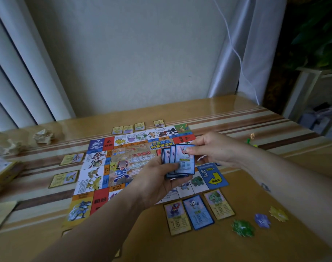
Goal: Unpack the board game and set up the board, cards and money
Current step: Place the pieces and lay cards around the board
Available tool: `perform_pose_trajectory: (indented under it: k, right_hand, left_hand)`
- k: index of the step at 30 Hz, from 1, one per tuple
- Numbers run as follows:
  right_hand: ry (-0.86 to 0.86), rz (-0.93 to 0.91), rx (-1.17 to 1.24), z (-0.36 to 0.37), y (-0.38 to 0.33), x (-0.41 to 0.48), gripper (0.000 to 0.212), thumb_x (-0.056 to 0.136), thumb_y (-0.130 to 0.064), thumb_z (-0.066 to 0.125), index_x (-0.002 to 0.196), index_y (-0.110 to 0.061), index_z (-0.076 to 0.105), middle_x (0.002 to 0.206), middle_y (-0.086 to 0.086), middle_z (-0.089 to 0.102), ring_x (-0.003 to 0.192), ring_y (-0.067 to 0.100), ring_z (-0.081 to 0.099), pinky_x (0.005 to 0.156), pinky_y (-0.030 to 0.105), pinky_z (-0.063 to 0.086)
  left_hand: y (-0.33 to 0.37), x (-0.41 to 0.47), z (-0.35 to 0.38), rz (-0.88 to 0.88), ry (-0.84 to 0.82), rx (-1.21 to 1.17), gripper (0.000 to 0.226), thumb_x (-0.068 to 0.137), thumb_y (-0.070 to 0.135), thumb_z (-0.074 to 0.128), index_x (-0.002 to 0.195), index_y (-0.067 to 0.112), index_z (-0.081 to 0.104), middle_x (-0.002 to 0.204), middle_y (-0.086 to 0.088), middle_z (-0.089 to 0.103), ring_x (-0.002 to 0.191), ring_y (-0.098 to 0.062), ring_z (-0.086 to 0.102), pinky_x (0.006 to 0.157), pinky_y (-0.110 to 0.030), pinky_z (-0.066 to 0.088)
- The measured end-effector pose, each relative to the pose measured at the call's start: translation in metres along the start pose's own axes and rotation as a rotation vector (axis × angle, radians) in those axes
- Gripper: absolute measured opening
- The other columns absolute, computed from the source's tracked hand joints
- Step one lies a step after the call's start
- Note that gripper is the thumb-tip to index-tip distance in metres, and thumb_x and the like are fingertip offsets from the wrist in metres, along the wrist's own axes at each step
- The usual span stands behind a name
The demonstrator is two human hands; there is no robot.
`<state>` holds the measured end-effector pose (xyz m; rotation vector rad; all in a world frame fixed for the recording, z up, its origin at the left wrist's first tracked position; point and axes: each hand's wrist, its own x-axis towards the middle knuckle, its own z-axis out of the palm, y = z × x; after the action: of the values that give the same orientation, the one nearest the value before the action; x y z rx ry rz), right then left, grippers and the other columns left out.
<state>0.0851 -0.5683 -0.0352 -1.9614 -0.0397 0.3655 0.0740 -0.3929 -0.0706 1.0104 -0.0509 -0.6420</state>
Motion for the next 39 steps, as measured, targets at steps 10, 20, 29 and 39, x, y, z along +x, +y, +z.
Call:
perform_pose_trajectory:
  k: [10,20,29,39]
  right_hand:
    - [0.126,0.116,0.403,0.011,0.017,-0.004,0.038,0.076,-0.039,0.069,0.094,-0.007,0.062,0.086,0.007,0.067,0.072,0.016,0.061,0.06,0.023,0.047]
    - [0.412,0.011,0.318,-0.05,0.013,0.026,0.009,0.09,-0.003,0.058,0.099,-0.003,0.061,0.09,0.012,0.067,0.077,0.02,0.063,0.068,0.025,0.054]
    - [0.358,0.123,-0.322,-0.089,0.047,0.06,0.022,0.089,-0.011,0.063,0.109,-0.018,0.058,0.093,0.009,0.069,0.067,0.017,0.055,0.06,0.037,0.042]
    - [0.419,0.188,-0.537,-0.085,0.062,0.067,0.022,0.085,-0.014,0.069,0.106,-0.013,0.061,0.114,0.01,0.063,0.069,0.015,0.058,0.054,0.025,0.04]
  left_hand:
    - [0.0,0.012,0.017,0.087,0.167,-0.137,0.017,0.096,-0.005,0.042,0.101,0.007,0.054,0.103,-0.021,0.062,0.09,-0.033,0.064,0.068,-0.035,0.059]
    - [0.024,0.029,0.013,0.159,0.319,-0.223,0.007,0.096,0.002,0.047,0.096,0.008,0.051,0.102,-0.018,0.058,0.084,-0.03,0.063,0.066,-0.039,0.053]
    - [0.018,0.036,-0.001,0.128,0.414,-0.207,0.01,0.095,-0.001,0.047,0.094,0.008,0.049,0.094,-0.016,0.057,0.079,-0.028,0.061,0.071,-0.04,0.057]
    - [0.018,0.036,-0.006,0.112,0.406,-0.214,0.009,0.095,-0.002,0.046,0.099,0.006,0.049,0.096,-0.018,0.057,0.081,-0.029,0.062,0.066,-0.04,0.054]
